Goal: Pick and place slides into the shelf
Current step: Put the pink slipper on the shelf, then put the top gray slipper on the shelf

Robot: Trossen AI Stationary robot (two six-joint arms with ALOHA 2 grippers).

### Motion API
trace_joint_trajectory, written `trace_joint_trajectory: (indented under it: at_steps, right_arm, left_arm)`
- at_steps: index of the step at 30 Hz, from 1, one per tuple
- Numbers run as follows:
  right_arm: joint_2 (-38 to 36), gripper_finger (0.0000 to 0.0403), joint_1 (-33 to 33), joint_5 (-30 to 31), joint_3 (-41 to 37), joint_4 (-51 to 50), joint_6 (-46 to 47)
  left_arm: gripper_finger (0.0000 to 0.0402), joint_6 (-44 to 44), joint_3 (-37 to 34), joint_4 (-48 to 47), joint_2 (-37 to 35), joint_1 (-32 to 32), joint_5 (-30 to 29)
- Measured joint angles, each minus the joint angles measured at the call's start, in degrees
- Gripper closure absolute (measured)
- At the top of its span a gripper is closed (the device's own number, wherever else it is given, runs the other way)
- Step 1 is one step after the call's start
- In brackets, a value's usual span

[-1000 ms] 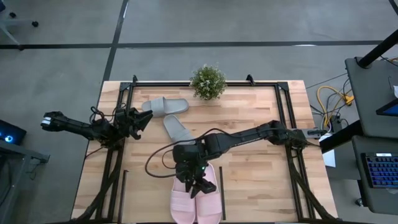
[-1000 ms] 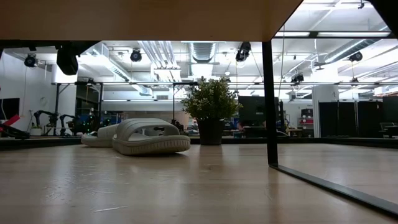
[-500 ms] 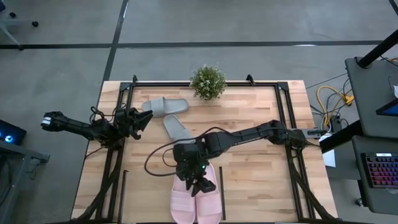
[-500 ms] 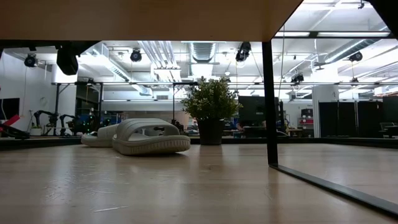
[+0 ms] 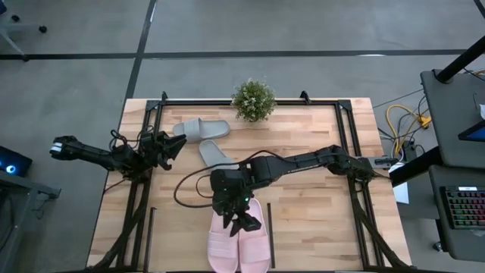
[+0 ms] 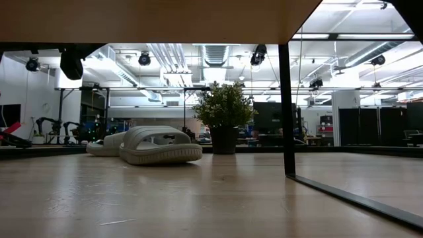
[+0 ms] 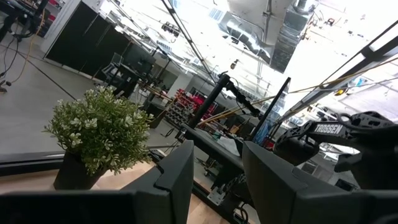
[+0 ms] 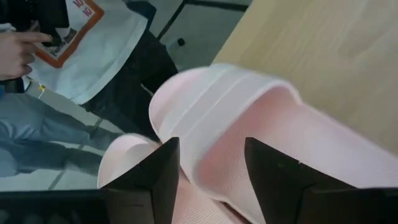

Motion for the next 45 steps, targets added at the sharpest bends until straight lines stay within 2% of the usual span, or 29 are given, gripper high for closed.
trace_joint_trajectory:
  at_steps: [6, 11, 20, 26, 30, 34, 45]
  right_arm:
    - [-0.1, 0.0246, -0.1, 1.1, 1.8, 5.7, 1.0]
    - [-0.1, 0.0267, -0.1, 6.0, 1.8, 12.1, 2.1]
    - [-0.8, 0.033, -0.1, 23.1, 1.8, 22.7, 1.4]
    - [-3.5, 0.0377, -0.1, 38.9, 1.8, 30.7, 1.0]
    - [-6.2, 0.0393, -0.4, 48.0, 1.8, 32.4, -0.3]
    - [-9.7, 0.0394, -1.3, 49.3, 1.8, 30.9, -0.6]
    - [-18.9, 0.0394, -2.5, 49.8, 1.4, 19.1, -4.0]
  left_arm:
    - [0.0278, 0.0, 0.0, 0.0, 0.0, 0.0, 0.0]
    - [0.0278, 0.0, 0.0, 0.0, 0.0, 0.0, 0.0]
    - [0.0278, 0.0, 0.0, 0.0, 0.0, 0.0, 0.0]
    - [0.0278, 0.0, 0.0, 0.0, -0.1, 0.0, 0.0]
    - [0.0278, 0.0, 0.0, 0.0, 0.0, 0.0, 0.0]
    - [0.0278, 0.0, 0.0, 0.0, -0.1, 0.0, 0.0]
    - [0.0278, 0.0, 0.0, -1.1, -0.1, 0.0, 0.0]
